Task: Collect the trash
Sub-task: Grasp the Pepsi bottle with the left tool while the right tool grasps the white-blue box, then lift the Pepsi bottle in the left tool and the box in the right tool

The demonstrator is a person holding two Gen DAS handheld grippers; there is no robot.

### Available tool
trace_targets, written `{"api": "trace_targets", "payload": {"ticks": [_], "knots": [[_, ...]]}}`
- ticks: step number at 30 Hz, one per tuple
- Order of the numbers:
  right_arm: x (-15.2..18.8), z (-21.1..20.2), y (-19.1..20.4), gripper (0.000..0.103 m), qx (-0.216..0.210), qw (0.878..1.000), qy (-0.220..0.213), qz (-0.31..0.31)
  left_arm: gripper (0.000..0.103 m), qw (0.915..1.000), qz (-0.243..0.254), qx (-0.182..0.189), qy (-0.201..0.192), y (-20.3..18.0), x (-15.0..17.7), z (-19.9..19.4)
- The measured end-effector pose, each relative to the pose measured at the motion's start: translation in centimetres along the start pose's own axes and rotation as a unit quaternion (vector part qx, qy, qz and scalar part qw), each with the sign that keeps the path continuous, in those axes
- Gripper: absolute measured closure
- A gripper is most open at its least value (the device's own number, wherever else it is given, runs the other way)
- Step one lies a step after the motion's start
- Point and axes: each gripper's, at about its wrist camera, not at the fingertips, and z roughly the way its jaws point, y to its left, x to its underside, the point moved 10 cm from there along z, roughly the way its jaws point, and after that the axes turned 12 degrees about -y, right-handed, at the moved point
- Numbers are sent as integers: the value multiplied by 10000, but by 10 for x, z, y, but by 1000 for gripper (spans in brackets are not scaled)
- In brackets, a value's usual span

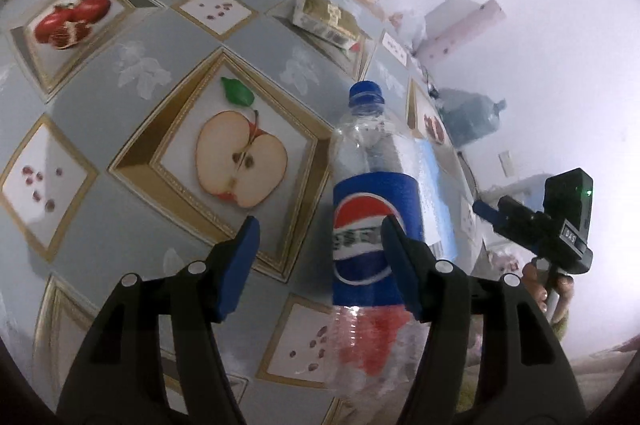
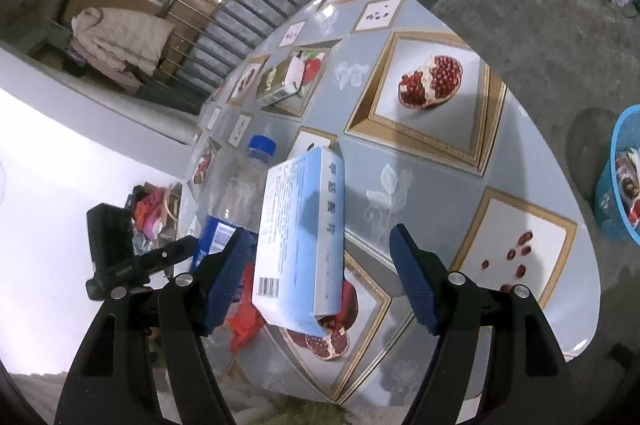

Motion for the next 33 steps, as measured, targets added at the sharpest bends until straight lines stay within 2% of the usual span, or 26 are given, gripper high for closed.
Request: {"api": "trace_targets", "payload": {"ticks": [5, 10, 15, 20, 33], "knots": [[18, 9, 8, 32, 201, 9994, 214, -193, 34, 9994, -111, 99, -299, -6, 1, -9], [28, 32, 20, 31, 493, 9965, 342, -590, 33, 9989, 44, -64, -461, -6, -2, -14], [30, 58, 37, 28, 873, 9883, 413, -1177, 33, 9976, 76, -340, -592, 8, -4, -18], [31, 76, 41, 28, 1218, 9795, 480, -1534, 33, 9968, 40, -438, -661, 18, -5, -20], [25, 71, 28, 28, 1215, 9770, 547, -1665, 33, 9968, 32, -498, -628, 24, 1, -19]]}}
